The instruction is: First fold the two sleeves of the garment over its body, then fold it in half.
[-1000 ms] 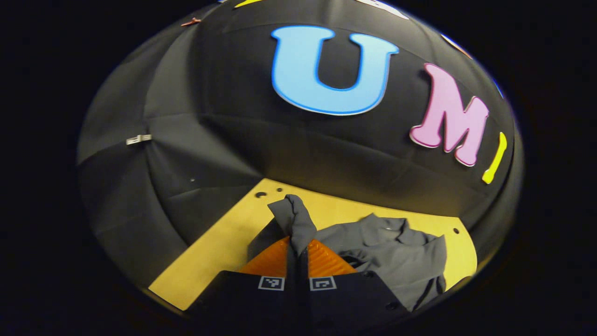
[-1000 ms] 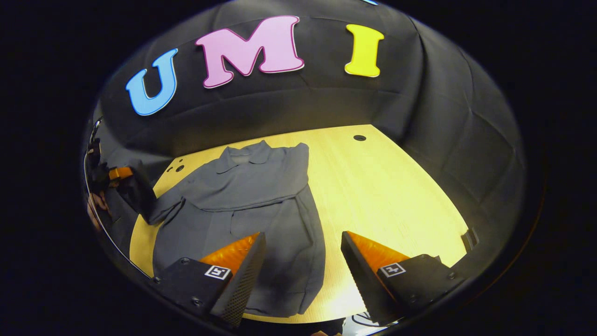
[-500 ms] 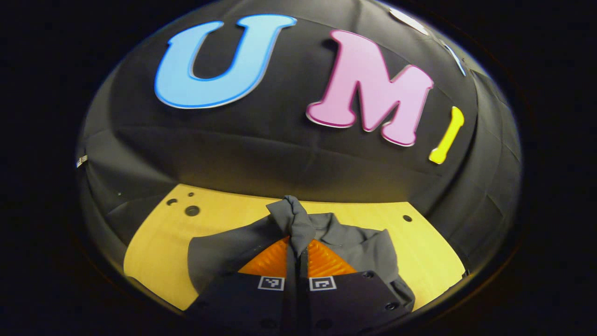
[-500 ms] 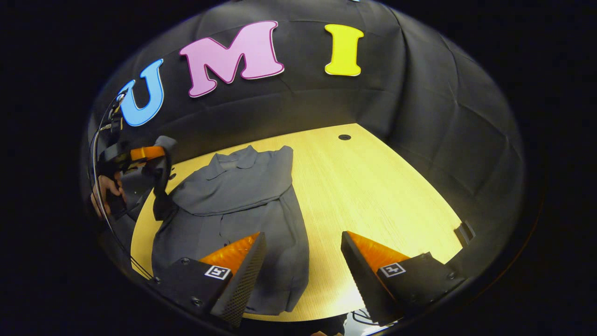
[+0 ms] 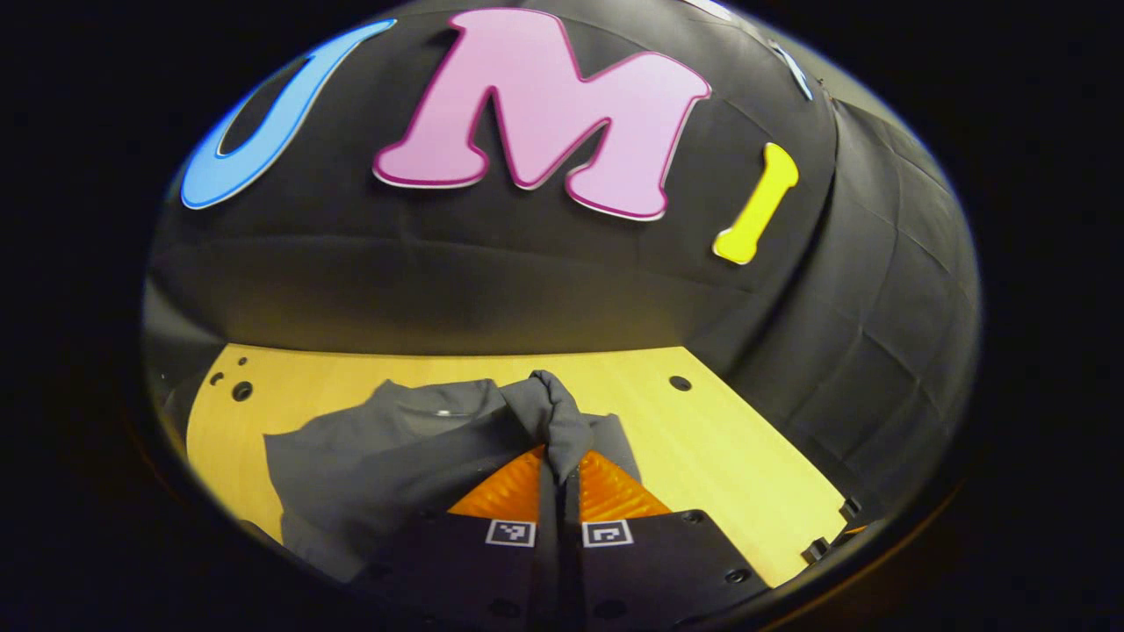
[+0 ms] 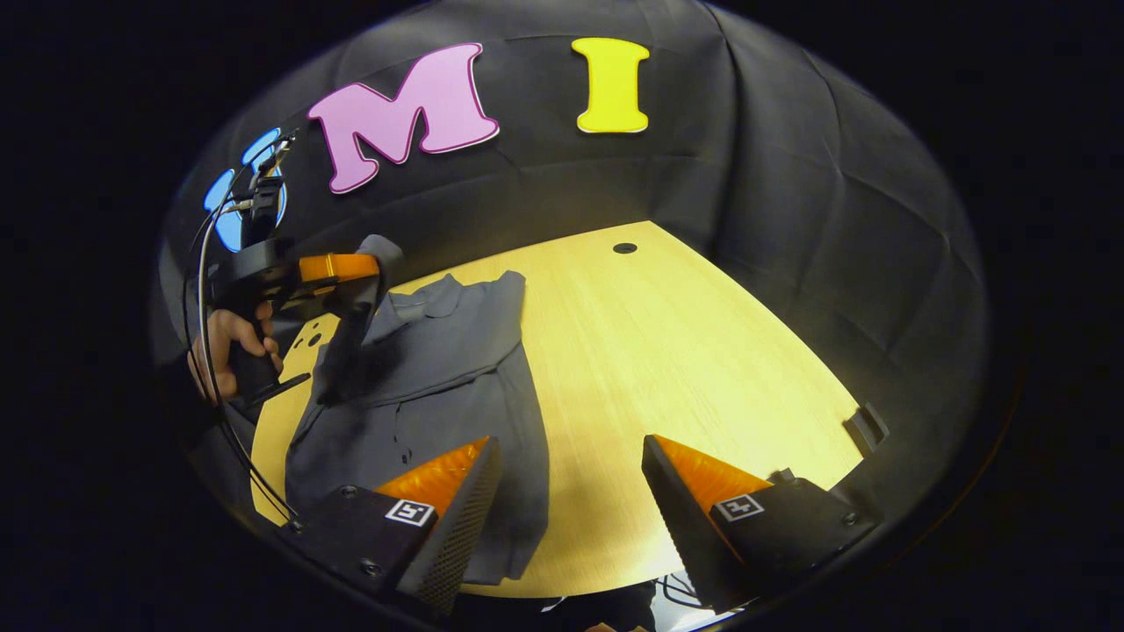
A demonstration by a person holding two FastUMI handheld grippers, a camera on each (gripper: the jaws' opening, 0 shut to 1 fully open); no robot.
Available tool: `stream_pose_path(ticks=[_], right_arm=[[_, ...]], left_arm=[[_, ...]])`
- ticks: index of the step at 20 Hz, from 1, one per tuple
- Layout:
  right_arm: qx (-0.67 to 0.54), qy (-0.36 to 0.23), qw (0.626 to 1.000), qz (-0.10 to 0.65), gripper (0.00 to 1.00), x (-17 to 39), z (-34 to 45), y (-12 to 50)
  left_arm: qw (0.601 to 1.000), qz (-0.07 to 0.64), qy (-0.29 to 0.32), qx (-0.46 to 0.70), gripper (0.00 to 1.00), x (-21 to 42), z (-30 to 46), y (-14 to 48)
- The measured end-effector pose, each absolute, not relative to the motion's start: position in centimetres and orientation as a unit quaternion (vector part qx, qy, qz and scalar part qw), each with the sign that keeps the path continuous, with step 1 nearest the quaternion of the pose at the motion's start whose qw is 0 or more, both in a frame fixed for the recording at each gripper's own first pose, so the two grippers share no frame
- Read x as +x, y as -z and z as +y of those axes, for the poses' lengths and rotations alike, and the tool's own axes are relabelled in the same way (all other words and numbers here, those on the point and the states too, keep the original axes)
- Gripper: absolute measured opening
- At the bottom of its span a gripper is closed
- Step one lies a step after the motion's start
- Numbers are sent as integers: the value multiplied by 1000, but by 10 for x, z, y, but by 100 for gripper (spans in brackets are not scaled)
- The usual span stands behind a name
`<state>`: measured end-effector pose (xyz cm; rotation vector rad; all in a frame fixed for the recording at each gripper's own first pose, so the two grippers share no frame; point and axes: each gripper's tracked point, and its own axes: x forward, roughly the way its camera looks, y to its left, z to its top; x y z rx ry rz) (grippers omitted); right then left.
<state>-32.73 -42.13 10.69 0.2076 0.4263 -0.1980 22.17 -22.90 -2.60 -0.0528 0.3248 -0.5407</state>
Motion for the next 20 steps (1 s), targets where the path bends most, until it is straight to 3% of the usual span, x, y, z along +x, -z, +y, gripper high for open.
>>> stream_pose_path(ticks=[9, 10, 12, 13, 18, 20], right_arm=[[110, 102, 963, 225, 99, -334, -450, -98], [110, 101, 963, 226, 99, -334, -451, -97], [115, 98, 962, 227, 99, -333, -452, -96], [118, 97, 961, 229, 99, -332, -452, -95], [126, 76, 959, 241, 99, -326, -432, -87], [126, 59, 957, 255, 99, -324, -415, -78]], left_arm=[[934, 215, 285, 10, 6, 224, -293, 70], [935, 217, 281, 16, 14, 225, -294, 73], [934, 221, 279, 15, 14, 223, -296, 76], [934, 220, 281, 7, 19, 222, -297, 75], [941, 204, 271, -2, 96, 204, -254, 71], [945, 207, 253, 11, 96, 193, -217, 80]])
